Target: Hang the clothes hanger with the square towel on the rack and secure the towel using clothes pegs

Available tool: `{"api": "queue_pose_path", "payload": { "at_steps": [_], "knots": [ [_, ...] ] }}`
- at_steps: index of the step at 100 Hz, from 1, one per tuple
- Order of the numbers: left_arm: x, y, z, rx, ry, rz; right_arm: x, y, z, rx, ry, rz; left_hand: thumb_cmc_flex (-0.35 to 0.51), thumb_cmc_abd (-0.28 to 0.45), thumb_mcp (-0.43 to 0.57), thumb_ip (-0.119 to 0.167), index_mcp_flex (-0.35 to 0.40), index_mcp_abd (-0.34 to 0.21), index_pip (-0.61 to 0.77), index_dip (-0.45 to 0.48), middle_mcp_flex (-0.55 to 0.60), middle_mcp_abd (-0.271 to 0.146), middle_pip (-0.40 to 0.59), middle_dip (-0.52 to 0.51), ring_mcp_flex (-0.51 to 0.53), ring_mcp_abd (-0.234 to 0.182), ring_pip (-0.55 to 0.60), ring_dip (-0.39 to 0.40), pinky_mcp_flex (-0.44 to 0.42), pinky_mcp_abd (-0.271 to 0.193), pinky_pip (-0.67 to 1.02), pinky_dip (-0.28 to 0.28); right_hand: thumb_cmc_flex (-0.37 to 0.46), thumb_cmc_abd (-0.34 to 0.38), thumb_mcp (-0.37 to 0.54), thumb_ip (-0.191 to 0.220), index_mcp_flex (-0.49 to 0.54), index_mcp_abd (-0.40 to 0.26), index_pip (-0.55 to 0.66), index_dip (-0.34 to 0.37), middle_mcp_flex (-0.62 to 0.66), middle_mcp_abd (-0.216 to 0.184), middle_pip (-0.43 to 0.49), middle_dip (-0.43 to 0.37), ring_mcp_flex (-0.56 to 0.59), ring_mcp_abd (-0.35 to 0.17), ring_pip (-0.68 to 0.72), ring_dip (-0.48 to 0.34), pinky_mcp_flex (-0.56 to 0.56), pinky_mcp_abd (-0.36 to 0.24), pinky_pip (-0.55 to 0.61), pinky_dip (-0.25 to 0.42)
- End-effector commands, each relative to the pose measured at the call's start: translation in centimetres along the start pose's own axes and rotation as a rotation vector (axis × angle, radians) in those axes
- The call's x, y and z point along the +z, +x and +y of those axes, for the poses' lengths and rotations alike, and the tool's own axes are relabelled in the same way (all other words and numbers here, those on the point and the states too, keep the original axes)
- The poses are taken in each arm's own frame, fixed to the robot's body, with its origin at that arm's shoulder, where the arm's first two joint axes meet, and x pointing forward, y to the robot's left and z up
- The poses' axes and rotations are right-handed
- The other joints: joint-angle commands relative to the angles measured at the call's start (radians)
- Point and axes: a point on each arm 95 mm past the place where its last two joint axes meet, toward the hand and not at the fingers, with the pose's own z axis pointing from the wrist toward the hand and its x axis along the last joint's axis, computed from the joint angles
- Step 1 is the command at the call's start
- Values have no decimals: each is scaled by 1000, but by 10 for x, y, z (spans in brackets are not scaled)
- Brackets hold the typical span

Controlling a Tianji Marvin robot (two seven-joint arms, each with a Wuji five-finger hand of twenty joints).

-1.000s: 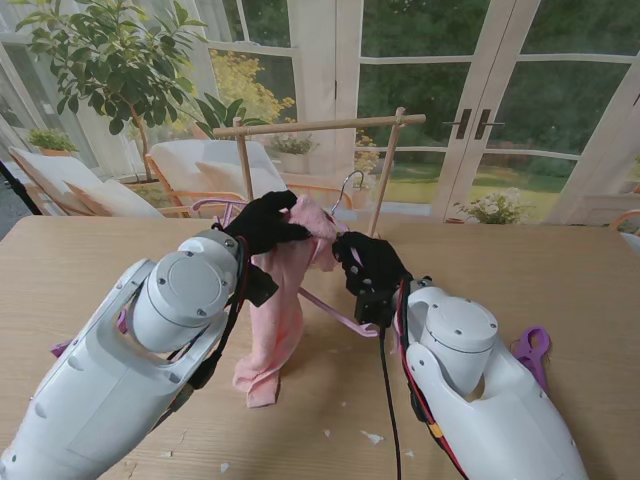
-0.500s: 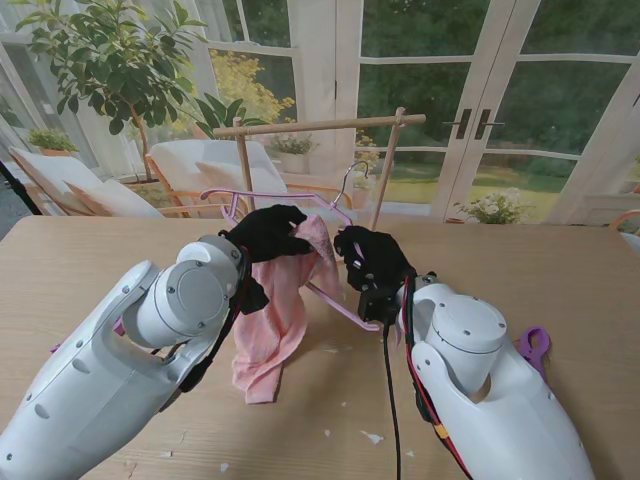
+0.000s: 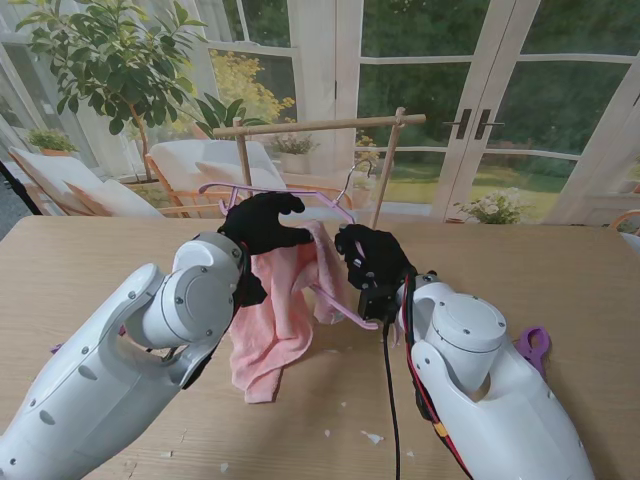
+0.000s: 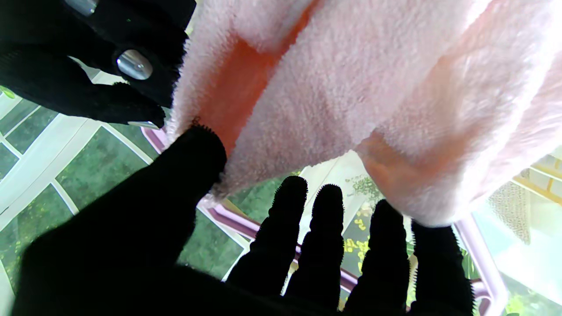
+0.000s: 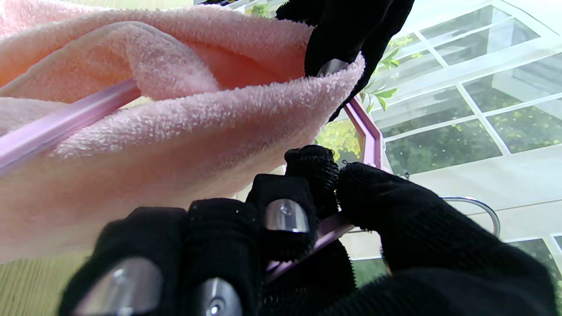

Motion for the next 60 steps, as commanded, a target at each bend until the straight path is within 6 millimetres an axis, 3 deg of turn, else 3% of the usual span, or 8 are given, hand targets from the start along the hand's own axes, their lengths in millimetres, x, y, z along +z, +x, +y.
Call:
{"api": "queue_pose_path", "payload": {
  "at_steps": [1, 2, 7, 13, 15, 25, 48, 60],
  "knots": [
    [0, 7, -2, 7, -12, 10, 0, 0, -5, 8, 17, 5, 41, 0, 7, 19, -15, -28, -33, -3, -78, -60, -47, -30, -55, -51, -137, -76, -18, -47, -212, -77, 38, 44, 24, 55, 41, 100, 26, 17, 66, 58, 149, 3, 14, 25, 157, 52, 5, -82, 175, 1072],
    [0, 7, -3, 13, -16, 10, 0, 0, -5, 8, 17, 5, 49, -1, 9, 20, -22, -33, -36, -4, -88, -65, -51, -34, -58, -59, -165, -85, -18, -52, -249, -81, 38, 44, 24, 55, 41, 99, 26, 17, 66, 58, 149, 3, 14, 25, 157, 52, 5, -82, 175, 1072],
    [-1, 7, -4, 53, -43, 13, 0, 0, -5, 7, 17, 6, 74, -22, 30, 25, -77, -42, -36, 8, -143, -74, -59, -44, -74, -94, -287, -57, -22, -83, -419, 8, 38, 45, 24, 55, 41, 99, 26, 17, 65, 58, 149, 3, 14, 25, 156, 52, 5, -82, 175, 1072],
    [0, 7, -4, 82, -55, 21, 0, 0, -5, 7, 18, 6, 105, -67, 65, 26, -101, -40, -3, 38, -158, -83, -58, -40, -88, -108, -335, -24, -38, -96, -497, 85, 37, 44, 24, 55, 41, 99, 26, 17, 65, 58, 149, 3, 14, 25, 156, 52, 5, -82, 175, 1072],
    [0, 7, -4, 87, -61, 23, 0, 0, -5, 7, 18, 7, 116, -83, 75, 20, -111, -43, 4, 45, -160, -86, -67, -41, -90, -111, -354, -13, -37, -101, -541, 140, 37, 44, 24, 55, 41, 99, 26, 17, 65, 58, 149, 3, 14, 25, 156, 52, 5, -82, 175, 1072],
    [-1, 7, -4, 140, -90, 32, 0, 0, -5, 9, 19, 5, 116, -147, 118, 3, -173, -53, -1, 45, -171, -101, -156, -58, -103, -129, -420, -14, -47, -123, -605, 210, 38, 44, 25, 56, 41, 99, 25, 17, 65, 58, 149, 2, 14, 25, 156, 53, 5, -82, 175, 1072],
    [-2, 6, -6, 227, -142, 44, 0, 0, -4, 12, 16, 4, -19, -227, 220, -36, -246, -70, -62, 14, -207, -130, -277, -14, -108, -146, -484, -54, -49, -143, -692, 248, 37, 45, 25, 56, 41, 100, 25, 17, 65, 58, 150, 2, 14, 25, 156, 53, 5, -82, 175, 1072],
    [-5, 6, -7, 226, -130, 48, 0, 1, -4, 12, 15, 4, -60, -184, 197, -45, -241, -60, -71, 16, -205, -127, -269, 8, -108, -139, -476, -49, -44, -138, -686, 263, 38, 44, 26, 56, 41, 100, 25, 17, 66, 58, 150, 2, 14, 25, 156, 53, 5, -82, 175, 1072]
  ]
}}
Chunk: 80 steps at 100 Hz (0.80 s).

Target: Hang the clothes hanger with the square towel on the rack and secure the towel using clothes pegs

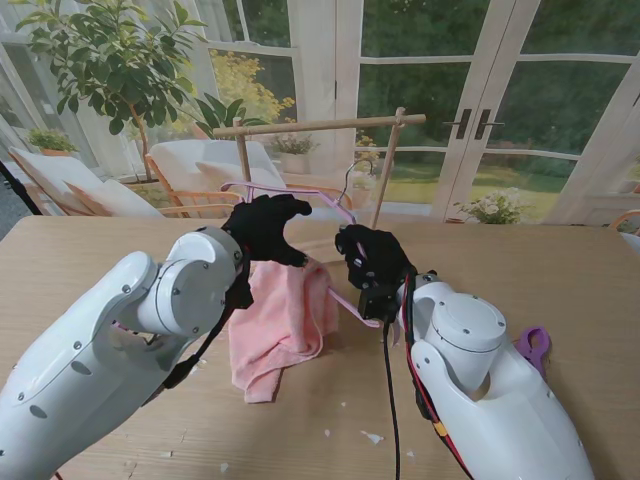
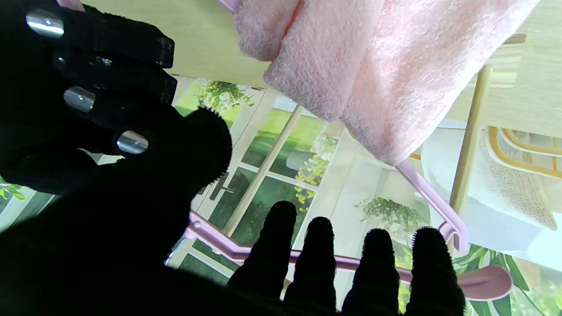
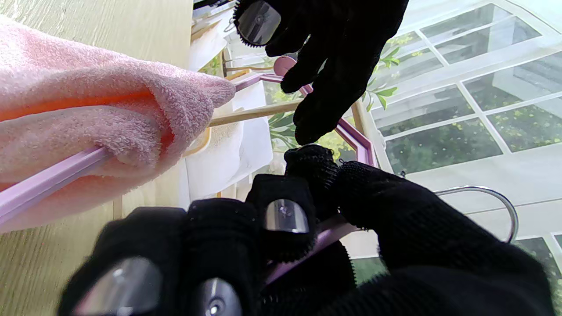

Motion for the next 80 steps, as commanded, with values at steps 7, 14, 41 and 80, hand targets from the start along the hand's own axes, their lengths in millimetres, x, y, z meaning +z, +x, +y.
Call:
{"api": "queue_pose_path", "payload": {
  "at_steps": [7, 14, 41, 80],
  "knots": [
    [-8, 1, -3, -27, 33, 11, -1, 2, -4, 12, 16, 5, -28, 87, -86, -8, -8, 4, -14, 2, -12, -24, 27, 28, -18, -2, -9, 8, -3, -14, 7, 32, 27, 41, 26, 56, 42, 98, 25, 17, 66, 58, 146, 5, 14, 24, 156, 50, 6, -83, 175, 1072],
    [-15, -2, -5, -63, 63, 12, -2, 3, -3, 10, 12, 8, -4, 151, -167, 15, 24, 13, -1, 14, 9, -10, 118, 26, 35, 23, 3, 18, 5, 13, 87, 7, 27, 42, 26, 56, 42, 98, 26, 18, 66, 57, 146, 5, 15, 23, 156, 51, 6, -83, 175, 1072],
    [-53, -38, -7, -141, 60, -29, -7, 10, 2, -14, 5, 17, 71, 223, -256, 30, 151, 37, 88, 58, 144, 29, 236, -15, 126, 73, 56, 6, 19, 66, 300, -167, 25, 46, 22, 58, 41, 96, 25, 18, 66, 55, 146, 5, 15, 19, 156, 51, 7, -88, 175, 1071],
    [-39, -91, 36, -190, -30, -182, -15, 20, -7, -27, 44, 42, 123, 229, -236, 39, 61, -27, 16, 7, 89, 11, 214, -30, 55, 62, 184, -62, 20, 63, 304, -236, 27, 47, 18, 62, 42, 96, 24, 19, 66, 55, 146, 5, 15, 17, 155, 51, 7, -92, 175, 1070]
  ]
}}
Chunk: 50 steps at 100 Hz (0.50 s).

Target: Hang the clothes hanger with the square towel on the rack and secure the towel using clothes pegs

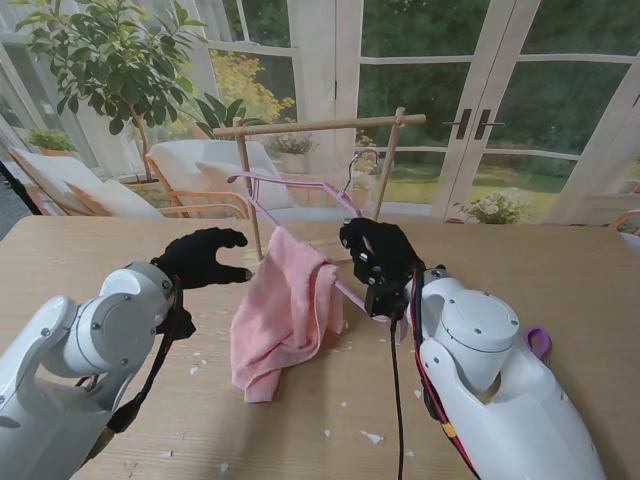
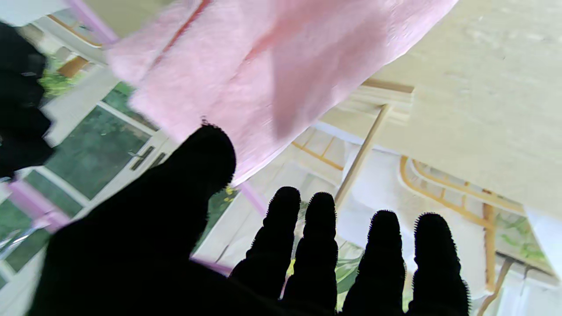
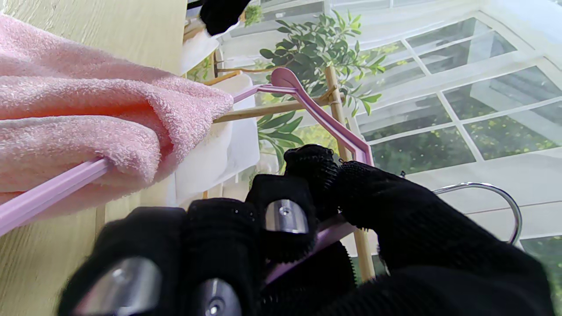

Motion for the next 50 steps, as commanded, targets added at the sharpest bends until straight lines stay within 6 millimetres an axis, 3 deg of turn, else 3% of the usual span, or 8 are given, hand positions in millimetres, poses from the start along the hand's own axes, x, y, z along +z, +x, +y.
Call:
{"api": "queue_pose_path", "payload": {
  "at_steps": [1, 9, 21, 36, 50],
  "knots": [
    [11, -11, 16, -28, -37, -44, -4, 4, -9, 1, 37, 12, 33, 20, 11, 27, -52, -48, -35, -22, -36, -8, -14, -10, -31, -14, 15, -14, -5, 4, 13, -9, 28, 46, 18, 62, 42, 95, 24, 19, 66, 54, 142, 6, 15, 16, 155, 48, 7, -94, 175, 1070],
    [23, -15, 22, -72, -29, -63, -6, 5, -11, -7, 48, 17, 74, 6, 47, 32, -81, -86, -35, -36, -66, 6, -10, -15, -51, -22, 38, -24, -4, -7, -2, -17, 28, 47, 18, 62, 42, 95, 24, 19, 66, 53, 142, 6, 15, 15, 155, 48, 7, -95, 175, 1070],
    [38, -15, 28, -141, -2, -101, -9, 7, -13, -13, 65, 22, 103, -8, 83, 35, -89, -79, -41, -67, -69, 7, 4, -15, -54, -19, 65, -29, -5, -7, -8, -13, 27, 46, 18, 64, 42, 95, 23, 19, 66, 53, 142, 6, 15, 14, 155, 48, 7, -97, 175, 1070],
    [51, -10, 29, -232, 43, -113, -11, 7, -15, -17, 88, 27, 83, -25, 118, 32, -57, -74, -45, -115, -57, 16, 14, -18, -55, -14, 93, -30, -6, -6, -6, 0, 27, 47, 17, 65, 42, 96, 23, 20, 66, 53, 142, 7, 15, 12, 155, 48, 8, -100, 175, 1070],
    [56, -3, 28, -318, 26, -101, -13, 7, -17, -15, 107, 26, 68, -31, 125, 29, 5, -124, -18, -118, -41, 17, 17, -19, -57, -14, 101, -32, -8, -5, -19, -2, 28, 47, 16, 65, 42, 96, 22, 20, 67, 54, 142, 7, 15, 13, 155, 49, 8, -101, 175, 1069]
  ]
}}
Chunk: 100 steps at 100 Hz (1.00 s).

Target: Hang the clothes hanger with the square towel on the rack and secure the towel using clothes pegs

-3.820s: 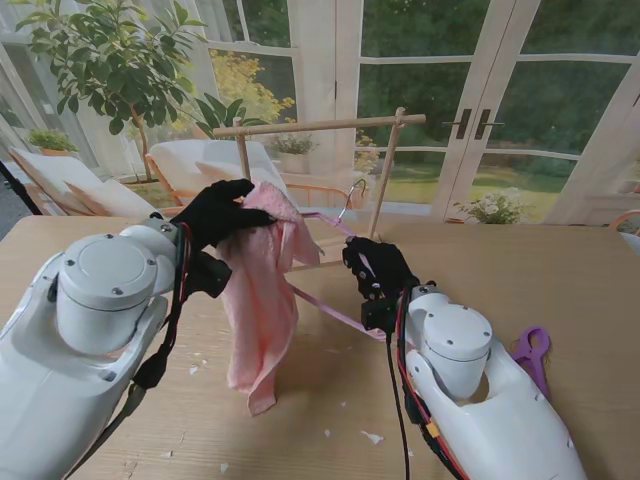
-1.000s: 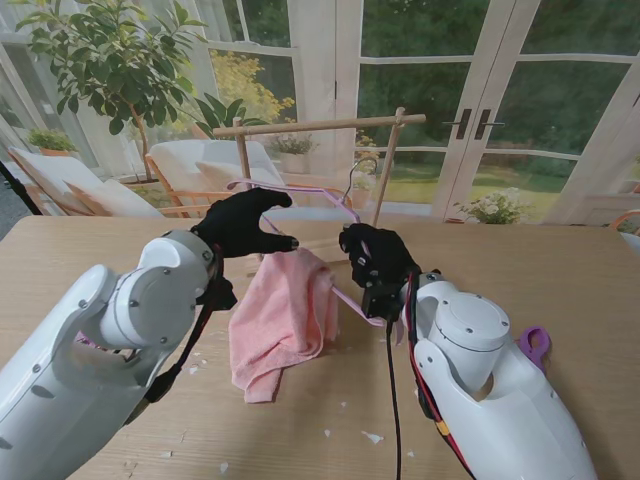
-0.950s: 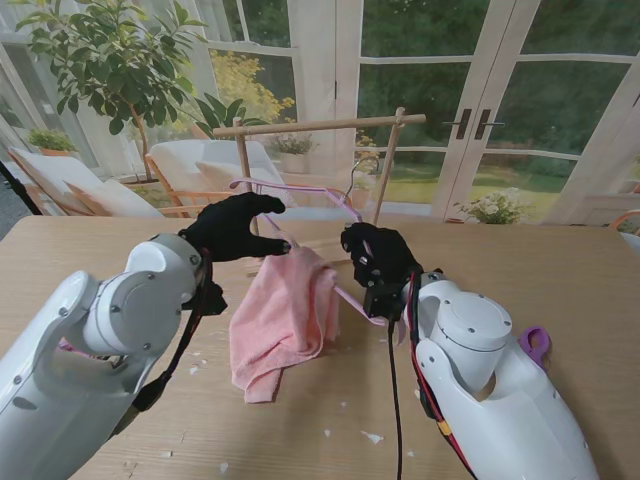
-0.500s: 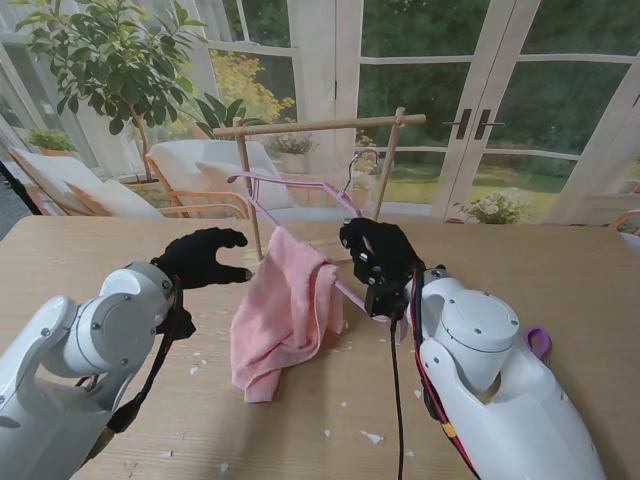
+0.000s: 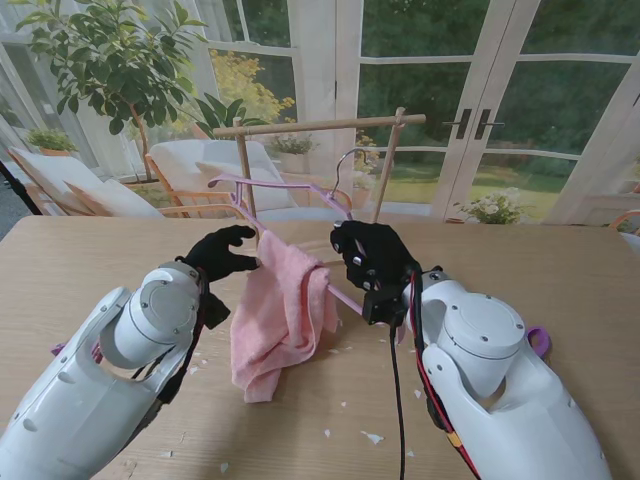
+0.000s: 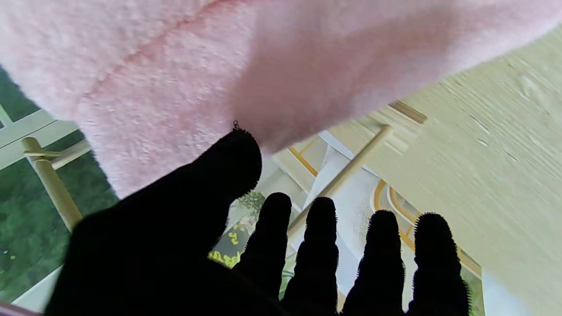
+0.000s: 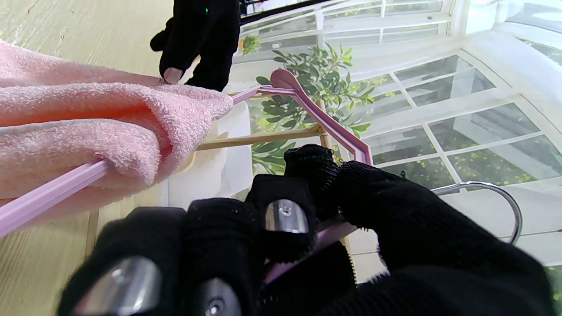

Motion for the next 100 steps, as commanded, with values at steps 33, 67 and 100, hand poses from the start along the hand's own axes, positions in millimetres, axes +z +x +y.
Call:
{"api": "queue_pose_path", "payload": {
  "at_steps": [33, 67, 100],
  "knots": [
    [6, 16, 4, -133, 29, 17, -2, 4, -6, 3, 37, 12, 301, 11, -210, -23, 504, -23, 549, 140, 161, 14, 120, 59, 4, 12, 113, -3, -3, 5, 56, 10, 28, 47, 16, 67, 43, 96, 22, 21, 68, 52, 142, 7, 15, 11, 155, 48, 8, -102, 175, 1070],
    [-4, 19, -34, -200, 126, 17, 0, -1, 3, -5, 10, -19, 348, 41, -265, -11, 486, 115, 554, 294, 151, 53, 130, 82, -15, 9, 113, -6, -10, 7, 10, 2, 29, 48, 15, 68, 44, 96, 21, 22, 68, 51, 141, 7, 15, 11, 155, 48, 8, -104, 175, 1070],
    [8, 24, -65, -157, 189, -34, -7, -2, 3, -30, 63, -33, 322, 22, -242, -12, 494, 160, 550, 274, 157, 55, 136, 90, -12, 12, 115, -3, -11, 9, 9, 23, 33, 53, 7, 69, 44, 99, 19, 23, 67, 53, 141, 8, 16, 6, 154, 48, 9, -109, 175, 1069]
  ]
}}
